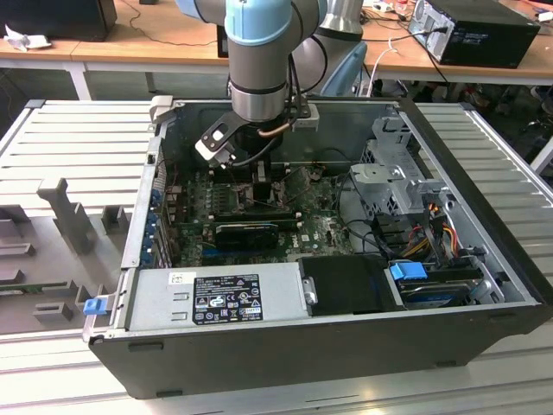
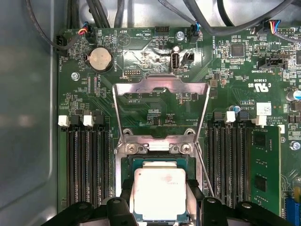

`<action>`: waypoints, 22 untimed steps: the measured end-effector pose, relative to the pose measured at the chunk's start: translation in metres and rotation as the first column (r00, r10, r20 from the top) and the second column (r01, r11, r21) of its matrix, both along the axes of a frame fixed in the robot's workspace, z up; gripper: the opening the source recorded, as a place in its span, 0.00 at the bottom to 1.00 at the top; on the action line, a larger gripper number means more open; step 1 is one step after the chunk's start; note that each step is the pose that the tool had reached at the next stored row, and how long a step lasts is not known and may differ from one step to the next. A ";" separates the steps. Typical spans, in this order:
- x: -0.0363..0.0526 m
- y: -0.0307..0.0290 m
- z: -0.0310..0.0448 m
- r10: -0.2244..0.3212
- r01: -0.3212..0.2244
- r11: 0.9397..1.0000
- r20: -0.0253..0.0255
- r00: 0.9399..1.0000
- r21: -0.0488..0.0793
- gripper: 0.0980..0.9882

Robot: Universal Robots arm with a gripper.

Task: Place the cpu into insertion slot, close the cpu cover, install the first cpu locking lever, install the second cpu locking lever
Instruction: 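Place the cpu into insertion slot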

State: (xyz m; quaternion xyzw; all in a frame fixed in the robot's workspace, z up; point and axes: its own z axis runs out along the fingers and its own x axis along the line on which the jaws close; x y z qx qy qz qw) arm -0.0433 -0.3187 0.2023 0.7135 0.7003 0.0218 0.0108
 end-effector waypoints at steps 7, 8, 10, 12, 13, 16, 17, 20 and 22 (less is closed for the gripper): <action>0.0000 0.0000 -0.0001 0.000 0.000 1.000 0.000 1.000 0.000 0.50; 0.0000 0.0000 -0.0001 0.000 0.000 1.000 0.000 1.000 0.000 0.50; 0.0001 0.0002 -0.0006 0.000 0.000 1.000 0.000 1.000 0.000 0.57; 0.0000 0.0002 0.0037 0.000 0.000 1.000 0.000 1.000 -0.001 0.57; 0.0000 0.0002 0.0065 0.000 0.000 1.000 0.000 1.000 -0.003 0.56; 0.0000 0.0002 0.0101 0.000 0.000 1.000 0.000 1.000 -0.005 0.27; 0.0000 0.0002 0.0108 0.000 0.000 1.000 0.000 1.000 -0.005 0.21; 0.0000 0.0002 0.0125 0.000 0.000 1.000 0.000 1.000 -0.005 0.01; 0.0000 0.0002 0.0140 0.000 0.000 1.000 0.000 1.000 -0.005 0.01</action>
